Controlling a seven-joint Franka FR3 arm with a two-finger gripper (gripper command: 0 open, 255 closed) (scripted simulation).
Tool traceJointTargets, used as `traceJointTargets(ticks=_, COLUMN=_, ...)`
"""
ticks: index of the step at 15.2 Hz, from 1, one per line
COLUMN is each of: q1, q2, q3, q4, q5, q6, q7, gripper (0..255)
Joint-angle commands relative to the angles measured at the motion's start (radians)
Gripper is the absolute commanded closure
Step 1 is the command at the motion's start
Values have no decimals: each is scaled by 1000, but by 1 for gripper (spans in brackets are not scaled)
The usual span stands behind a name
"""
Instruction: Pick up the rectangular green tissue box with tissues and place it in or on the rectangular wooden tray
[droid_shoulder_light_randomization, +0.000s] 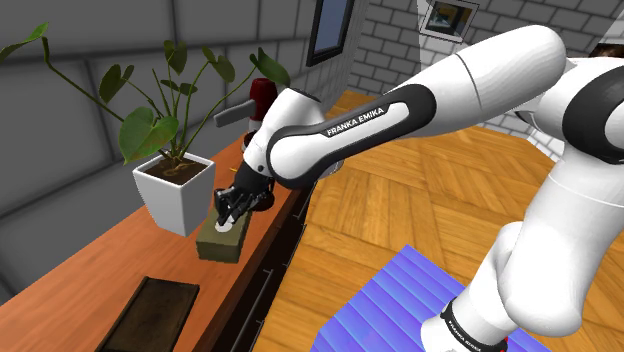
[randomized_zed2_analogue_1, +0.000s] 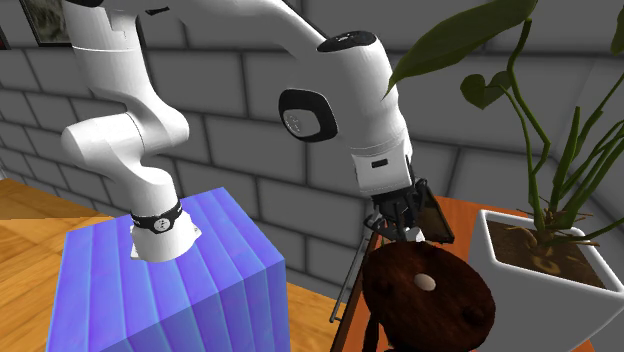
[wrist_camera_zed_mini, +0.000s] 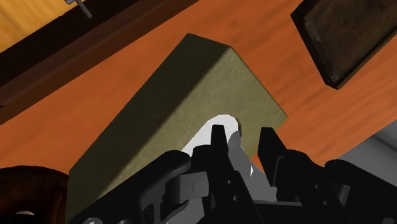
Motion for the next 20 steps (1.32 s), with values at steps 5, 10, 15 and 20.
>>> traceJointTargets(ticks=5, q1=-3, q2=-45, q3=-5, q4=27, q5=-13, q6=-73, q7=23, gripper=255)
traceJointTargets(ticks=10, q1=-6, q2=-79, q3=-8, q4=56, q5=-23, q6=-136, q7=41, gripper=255)
traceJointTargets(ticks=15, q1=-9, q2=-109, q3=-12, q4=91, q5=-32, q6=-199, q7=59, gripper=255)
traceJointTargets(ticks=20, q1=-12, q2=-133, q3=-15, q4=131, q5=-41, q6=-262, q7=76, gripper=255)
